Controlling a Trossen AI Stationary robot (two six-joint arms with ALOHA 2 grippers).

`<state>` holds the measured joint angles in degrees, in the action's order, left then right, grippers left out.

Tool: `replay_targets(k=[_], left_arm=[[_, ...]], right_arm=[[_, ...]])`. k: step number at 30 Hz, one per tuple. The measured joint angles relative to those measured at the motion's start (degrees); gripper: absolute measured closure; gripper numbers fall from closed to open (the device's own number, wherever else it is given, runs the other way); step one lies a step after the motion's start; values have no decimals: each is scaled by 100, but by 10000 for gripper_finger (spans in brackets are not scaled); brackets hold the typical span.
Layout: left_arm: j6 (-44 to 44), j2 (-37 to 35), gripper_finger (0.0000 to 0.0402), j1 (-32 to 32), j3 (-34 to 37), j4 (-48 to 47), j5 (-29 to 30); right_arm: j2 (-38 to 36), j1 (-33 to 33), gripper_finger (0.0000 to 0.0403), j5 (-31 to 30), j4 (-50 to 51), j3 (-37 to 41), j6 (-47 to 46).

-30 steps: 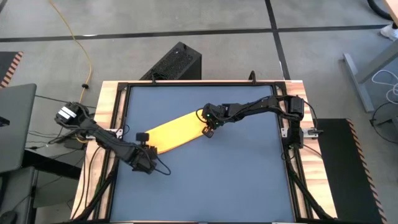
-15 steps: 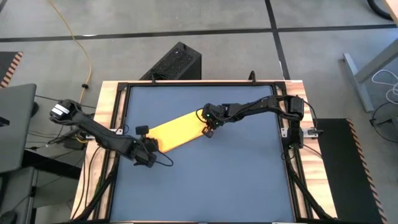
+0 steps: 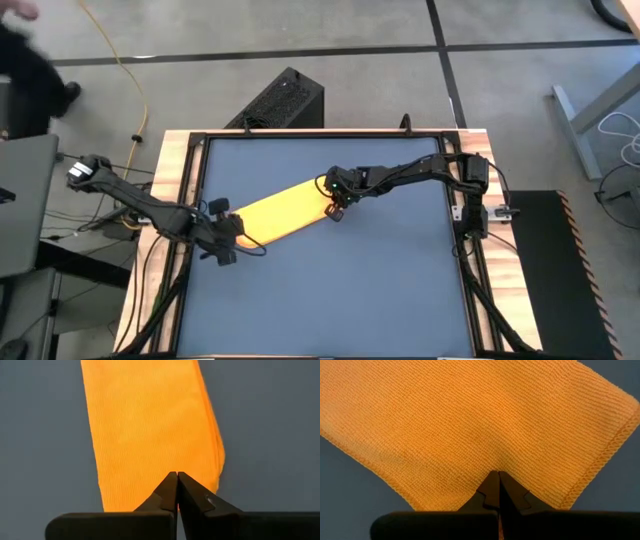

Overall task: Roll towel
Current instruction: Fold the yellow microfiber cloth

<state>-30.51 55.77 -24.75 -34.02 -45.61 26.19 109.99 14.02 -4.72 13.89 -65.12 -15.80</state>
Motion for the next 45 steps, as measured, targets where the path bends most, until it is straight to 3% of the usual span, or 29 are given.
replay_targets(k=[5, 10, 14, 22, 30, 32, 39, 45], left_arm=[[-76, -21, 401, 1, 206, 216, 155], [125, 168, 401, 11, 975, 1545, -122], [145, 323, 401, 224, 1336, 2167, 152], [330, 768, 401, 890, 1370, 2233, 5], [609, 1285, 401, 1304, 1350, 2593, -72], [695, 1299, 401, 1322, 1351, 2639, -104], [729, 1325, 401, 1447, 1356, 2522, -78], [697, 1310, 401, 1594, 1322, 2612, 189]], right_arm=[[-214, -54, 385, -344, 12, 16, 95], [-456, -29, 385, -363, -21, 7, 104], [-514, -35, 385, -320, -16, 9, 97], [-511, -296, 385, 297, -680, -2, -53], [144, -1103, 385, 284, -1854, -60, -176], [321, -1193, 385, 50, -2085, -142, -181], [728, -1034, 385, -554, -1993, -359, -226], [856, -642, 385, -510, -1774, -369, -236]])
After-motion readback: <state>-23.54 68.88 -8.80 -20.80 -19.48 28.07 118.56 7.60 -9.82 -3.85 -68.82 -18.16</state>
